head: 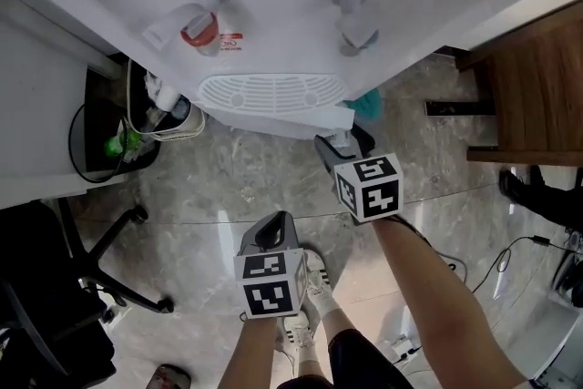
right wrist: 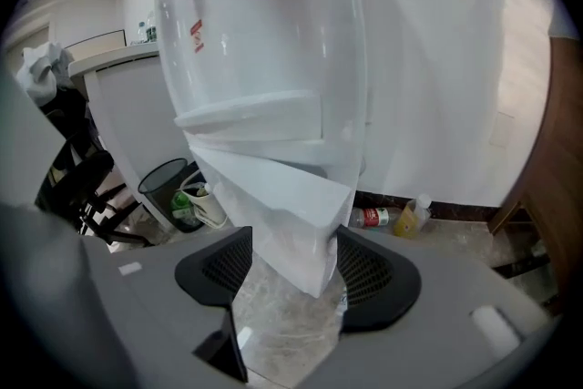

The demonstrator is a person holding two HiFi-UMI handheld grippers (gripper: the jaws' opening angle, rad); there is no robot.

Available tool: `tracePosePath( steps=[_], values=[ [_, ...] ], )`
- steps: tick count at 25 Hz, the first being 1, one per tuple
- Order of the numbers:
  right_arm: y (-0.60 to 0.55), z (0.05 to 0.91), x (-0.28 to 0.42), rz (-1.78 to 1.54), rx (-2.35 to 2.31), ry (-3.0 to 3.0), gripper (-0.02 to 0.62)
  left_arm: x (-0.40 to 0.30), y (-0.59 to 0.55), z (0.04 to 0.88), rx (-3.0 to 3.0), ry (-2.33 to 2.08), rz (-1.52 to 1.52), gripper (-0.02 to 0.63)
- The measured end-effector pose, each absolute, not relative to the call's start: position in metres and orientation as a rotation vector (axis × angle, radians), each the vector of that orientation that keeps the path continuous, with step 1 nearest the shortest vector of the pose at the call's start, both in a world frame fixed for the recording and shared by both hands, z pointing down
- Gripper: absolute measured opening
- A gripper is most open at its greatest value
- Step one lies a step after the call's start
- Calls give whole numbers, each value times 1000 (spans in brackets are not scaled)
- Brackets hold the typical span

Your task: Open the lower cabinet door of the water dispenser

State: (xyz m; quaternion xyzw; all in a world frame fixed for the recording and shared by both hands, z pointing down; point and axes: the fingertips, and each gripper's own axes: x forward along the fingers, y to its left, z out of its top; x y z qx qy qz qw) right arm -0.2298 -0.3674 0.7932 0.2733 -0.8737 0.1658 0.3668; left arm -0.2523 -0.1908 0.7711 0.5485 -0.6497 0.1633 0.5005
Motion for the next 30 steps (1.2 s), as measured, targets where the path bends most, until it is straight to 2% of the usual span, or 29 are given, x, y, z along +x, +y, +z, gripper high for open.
tracePosePath(
  steps=[11,21,30],
  values=[
    [-218,788,-223,601,585,-2284,191,-243,-101,785,1191,-1592,391,7],
    [-123,792,-272,631,405,-2242,-8,-280,-36,782,1058,-1729,326,7],
    [-96,779,-274,610,328,-2207,-8,-288,-18,769,1014,-1742,276,6]
  ],
)
